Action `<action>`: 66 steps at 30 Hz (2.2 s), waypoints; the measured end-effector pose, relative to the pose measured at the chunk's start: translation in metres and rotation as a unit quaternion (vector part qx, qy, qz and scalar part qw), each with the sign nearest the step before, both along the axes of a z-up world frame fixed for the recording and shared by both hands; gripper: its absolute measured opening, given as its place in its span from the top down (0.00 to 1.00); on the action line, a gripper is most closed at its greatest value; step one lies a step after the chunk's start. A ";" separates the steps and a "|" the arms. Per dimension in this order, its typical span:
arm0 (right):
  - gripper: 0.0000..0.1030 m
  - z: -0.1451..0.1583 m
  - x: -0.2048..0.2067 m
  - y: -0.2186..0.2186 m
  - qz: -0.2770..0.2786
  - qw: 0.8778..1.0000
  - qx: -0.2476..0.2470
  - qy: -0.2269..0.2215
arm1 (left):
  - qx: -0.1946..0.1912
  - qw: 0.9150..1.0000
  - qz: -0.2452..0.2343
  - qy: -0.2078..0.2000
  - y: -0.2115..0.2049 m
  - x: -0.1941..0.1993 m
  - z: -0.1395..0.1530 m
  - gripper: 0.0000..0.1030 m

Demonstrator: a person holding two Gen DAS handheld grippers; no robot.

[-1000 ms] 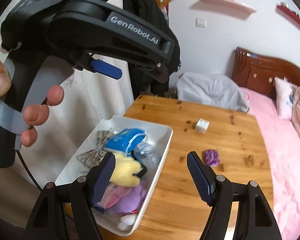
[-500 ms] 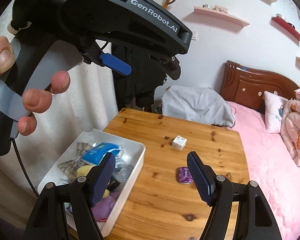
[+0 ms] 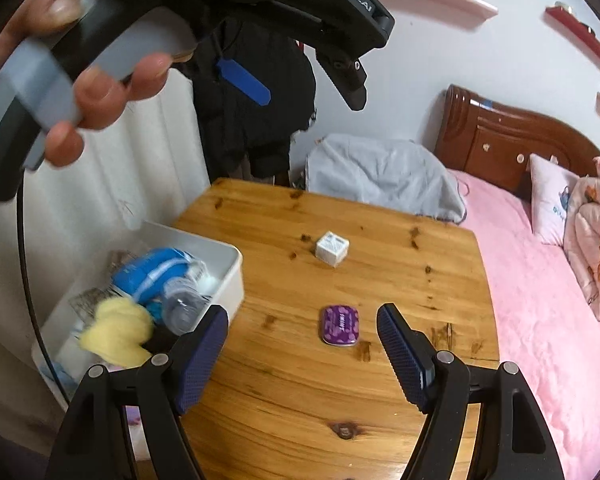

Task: Organize objects
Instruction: 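Move both tools back over the small white box and purple mint tin, then grasp the small white box with the left tool while the right tool grasps the purple IMINT tin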

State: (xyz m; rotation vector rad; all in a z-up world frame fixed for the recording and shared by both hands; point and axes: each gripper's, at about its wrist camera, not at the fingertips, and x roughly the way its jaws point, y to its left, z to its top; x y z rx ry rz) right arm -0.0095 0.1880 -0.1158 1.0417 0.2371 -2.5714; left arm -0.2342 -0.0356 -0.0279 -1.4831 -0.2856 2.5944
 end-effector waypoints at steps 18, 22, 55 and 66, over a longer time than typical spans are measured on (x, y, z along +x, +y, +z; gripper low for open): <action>0.24 -0.131 -0.107 0.027 -0.065 0.994 -0.004 -0.092 | -0.101 0.981 -0.033 -0.162 0.044 -0.116 -0.169 0.17; 0.24 -0.149 -0.118 0.026 -0.062 0.992 0.002 -0.106 | -0.121 0.976 -0.033 -0.179 0.044 -0.129 -0.197 0.17; 0.51 -0.177 -0.119 0.014 -0.053 0.989 0.021 -0.136 | -0.126 0.975 0.000 -0.186 0.049 -0.149 -0.230 0.57; 0.51 -0.140 -0.090 0.021 -0.076 0.991 0.012 -0.111 | -0.079 0.986 -0.004 -0.145 0.050 -0.112 -0.161 0.57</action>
